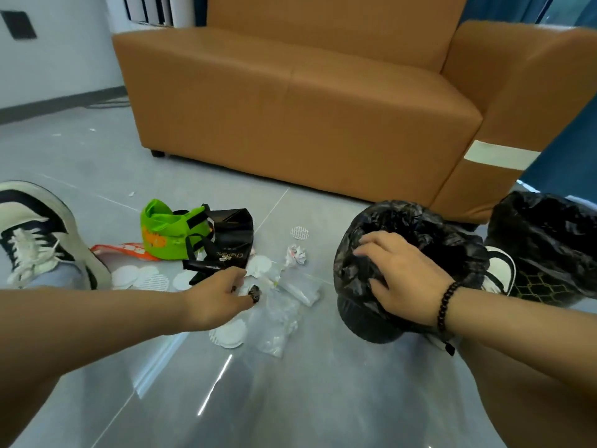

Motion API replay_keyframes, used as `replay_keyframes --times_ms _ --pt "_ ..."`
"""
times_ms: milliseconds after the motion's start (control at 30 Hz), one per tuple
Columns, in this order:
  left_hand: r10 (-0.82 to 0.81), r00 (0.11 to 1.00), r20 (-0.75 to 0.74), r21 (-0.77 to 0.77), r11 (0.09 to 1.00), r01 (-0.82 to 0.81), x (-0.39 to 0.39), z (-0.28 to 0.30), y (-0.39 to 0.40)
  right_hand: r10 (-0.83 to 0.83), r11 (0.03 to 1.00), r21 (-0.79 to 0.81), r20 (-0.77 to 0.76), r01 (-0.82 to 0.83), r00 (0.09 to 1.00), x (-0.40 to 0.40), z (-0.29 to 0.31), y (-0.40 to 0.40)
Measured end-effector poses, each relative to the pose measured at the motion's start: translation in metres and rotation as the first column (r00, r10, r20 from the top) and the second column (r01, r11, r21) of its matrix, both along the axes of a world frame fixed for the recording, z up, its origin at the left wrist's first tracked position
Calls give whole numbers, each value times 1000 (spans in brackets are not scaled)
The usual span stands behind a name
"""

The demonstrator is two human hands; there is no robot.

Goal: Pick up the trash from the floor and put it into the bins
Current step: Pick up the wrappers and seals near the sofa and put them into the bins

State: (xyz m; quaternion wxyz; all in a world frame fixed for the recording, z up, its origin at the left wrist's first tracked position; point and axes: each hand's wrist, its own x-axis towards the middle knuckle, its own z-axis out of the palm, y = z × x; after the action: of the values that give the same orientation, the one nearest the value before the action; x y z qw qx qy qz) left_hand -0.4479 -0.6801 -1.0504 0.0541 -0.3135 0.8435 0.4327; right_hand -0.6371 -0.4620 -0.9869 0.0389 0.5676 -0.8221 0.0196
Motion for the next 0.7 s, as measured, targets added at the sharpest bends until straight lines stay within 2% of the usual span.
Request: replay_keyframes --times_ms 67,133,233,333,400,600,700 --pt "-23 999 28 23 999 23 9 -5 -6 214 977 15 -103 -214 971 17 -12 -17" --pt "-46 997 57 46 998 43 16 -10 -12 381 923 121 -152 -366 912 31 -33 -32" --pt "-77 992 98 61 996 71 22 -23 -24 449 836 382 -63 -394 891 46 -74 -52" --pt "-106 987 123 75 992 97 22 -34 -34 284 771 595 -6 -224 959 41 -109 -67" --pt "-116 985 125 84 991 106 20 -41 -40 178 736 666 -14 -124 984 31 -124 -79" --pt "-157 975 157 123 983 138 15 -66 -47 -113 796 598 -12 98 994 4 -146 -123" --pt "-176 968 180 162 976 147 14 -78 -50 -237 818 548 46 174 970 -3 -163 -147"
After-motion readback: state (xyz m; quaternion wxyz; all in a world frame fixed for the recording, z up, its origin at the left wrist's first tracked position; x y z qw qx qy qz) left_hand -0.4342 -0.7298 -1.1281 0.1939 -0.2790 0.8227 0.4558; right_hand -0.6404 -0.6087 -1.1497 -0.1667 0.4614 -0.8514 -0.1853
